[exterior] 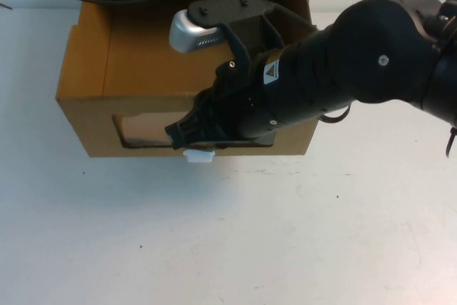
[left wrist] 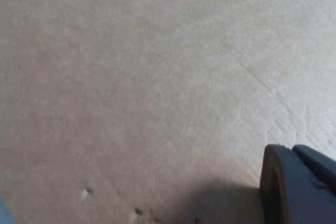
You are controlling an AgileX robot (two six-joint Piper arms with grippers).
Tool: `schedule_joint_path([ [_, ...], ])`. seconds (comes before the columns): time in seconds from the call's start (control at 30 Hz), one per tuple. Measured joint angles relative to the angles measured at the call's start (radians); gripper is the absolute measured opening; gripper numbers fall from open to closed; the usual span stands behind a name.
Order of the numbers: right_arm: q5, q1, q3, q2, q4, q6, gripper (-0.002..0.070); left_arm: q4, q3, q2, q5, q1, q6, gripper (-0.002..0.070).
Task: Close the shoe box
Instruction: Close the shoe box with your right arm
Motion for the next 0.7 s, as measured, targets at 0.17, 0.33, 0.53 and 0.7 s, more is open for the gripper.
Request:
schedule_joint_path([
  [0.17, -0.010, -0.004, 0.000, 0.000, 0.044, -0.032, -0.0011, 0.000, 0.000, 0.000, 0.000, 0.000, 0.000, -0.0005],
  [0.33, -0.054, -0.034, 0.000, 0.000, 0.054, -0.036, -0.0011, 0.000, 0.000, 0.000, 0.000, 0.000, 0.000, -0.0005],
  [0.53, -0.111, -0.086, 0.000, 0.010, 0.079, -0.046, -0.0011, 0.000, 0.000, 0.000, 0.000, 0.000, 0.000, -0.0005],
  [0.7, -0.127, -0.127, -0.053, 0.054, 0.102, -0.073, -0.0011, 0.000, 0.000, 0.000, 0.000, 0.000, 0.000, -0.0005],
])
